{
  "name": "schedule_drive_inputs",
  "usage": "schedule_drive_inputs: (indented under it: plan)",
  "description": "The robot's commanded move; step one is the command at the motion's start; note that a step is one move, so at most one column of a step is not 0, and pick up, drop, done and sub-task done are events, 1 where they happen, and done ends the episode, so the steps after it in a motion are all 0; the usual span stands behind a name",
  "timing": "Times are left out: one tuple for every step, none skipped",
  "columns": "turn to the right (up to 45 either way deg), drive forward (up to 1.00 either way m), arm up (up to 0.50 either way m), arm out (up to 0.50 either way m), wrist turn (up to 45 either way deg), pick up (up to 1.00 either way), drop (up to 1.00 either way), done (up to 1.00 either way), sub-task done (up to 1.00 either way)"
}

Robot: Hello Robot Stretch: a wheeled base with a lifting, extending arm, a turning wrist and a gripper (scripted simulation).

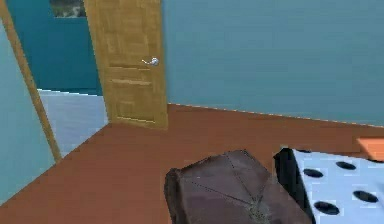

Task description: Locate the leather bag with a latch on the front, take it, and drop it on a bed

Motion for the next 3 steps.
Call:
schedule_drive_inputs:
  plan:
    - [0.0, 0.65, 0.0, 0.0, 0.0, 0.0, 0.0, 0.0, 0.0]
    - [0.0, 1.0, 0.0, 0.0, 0.0, 0.0, 0.0, 0.0, 0.0]
    - [30.0, 0.0, 0.0, 0.0, 0.0, 0.0, 0.0, 0.0, 0.0]
